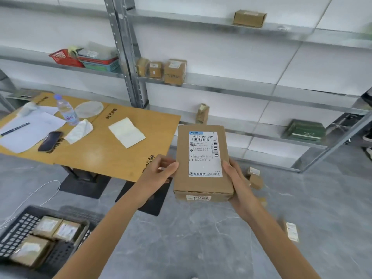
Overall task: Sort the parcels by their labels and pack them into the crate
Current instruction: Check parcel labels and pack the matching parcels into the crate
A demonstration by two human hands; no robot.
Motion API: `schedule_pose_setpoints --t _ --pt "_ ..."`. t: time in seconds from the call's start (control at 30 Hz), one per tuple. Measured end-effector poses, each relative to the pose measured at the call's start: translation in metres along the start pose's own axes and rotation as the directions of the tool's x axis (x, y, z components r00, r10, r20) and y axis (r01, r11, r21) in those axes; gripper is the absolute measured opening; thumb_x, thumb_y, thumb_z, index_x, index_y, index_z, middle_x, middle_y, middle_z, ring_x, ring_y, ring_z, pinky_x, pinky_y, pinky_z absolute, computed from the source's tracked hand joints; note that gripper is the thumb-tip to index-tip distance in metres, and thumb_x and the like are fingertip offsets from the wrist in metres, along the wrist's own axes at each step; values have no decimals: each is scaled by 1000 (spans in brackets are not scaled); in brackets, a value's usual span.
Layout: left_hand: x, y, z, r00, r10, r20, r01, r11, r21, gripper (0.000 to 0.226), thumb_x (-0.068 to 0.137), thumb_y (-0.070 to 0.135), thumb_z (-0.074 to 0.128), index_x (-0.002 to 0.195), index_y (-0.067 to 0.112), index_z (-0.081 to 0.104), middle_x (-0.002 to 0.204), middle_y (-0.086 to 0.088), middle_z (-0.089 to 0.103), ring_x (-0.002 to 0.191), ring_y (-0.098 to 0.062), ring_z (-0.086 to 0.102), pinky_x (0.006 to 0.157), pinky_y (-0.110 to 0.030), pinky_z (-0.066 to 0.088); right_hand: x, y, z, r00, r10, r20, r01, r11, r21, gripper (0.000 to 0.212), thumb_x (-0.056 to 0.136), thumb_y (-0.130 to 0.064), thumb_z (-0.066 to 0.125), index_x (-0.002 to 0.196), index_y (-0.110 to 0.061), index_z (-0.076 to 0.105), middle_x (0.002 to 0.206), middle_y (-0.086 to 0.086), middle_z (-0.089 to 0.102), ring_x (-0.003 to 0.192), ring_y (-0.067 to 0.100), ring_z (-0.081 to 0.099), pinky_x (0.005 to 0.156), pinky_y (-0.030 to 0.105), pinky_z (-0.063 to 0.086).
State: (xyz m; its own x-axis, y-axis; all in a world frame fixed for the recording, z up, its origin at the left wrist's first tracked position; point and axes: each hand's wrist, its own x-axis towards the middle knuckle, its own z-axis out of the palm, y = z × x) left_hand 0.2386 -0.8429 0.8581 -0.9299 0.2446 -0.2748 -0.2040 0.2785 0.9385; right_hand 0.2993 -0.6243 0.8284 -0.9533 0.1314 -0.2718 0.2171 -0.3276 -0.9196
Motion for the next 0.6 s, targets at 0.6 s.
schedule_pose_setpoints --t 0.6 --pt "-34 -58 -128 986 -159 45 161 987 -30 26 90 43 53 96 19 50 116 -5 63 109 -17 61 99 -43 48 -16 53 131 994 99 56 -97 995 -25 56 80 -50 59 131 -32 47 116 -4 69 103 14 67 87 41 54"
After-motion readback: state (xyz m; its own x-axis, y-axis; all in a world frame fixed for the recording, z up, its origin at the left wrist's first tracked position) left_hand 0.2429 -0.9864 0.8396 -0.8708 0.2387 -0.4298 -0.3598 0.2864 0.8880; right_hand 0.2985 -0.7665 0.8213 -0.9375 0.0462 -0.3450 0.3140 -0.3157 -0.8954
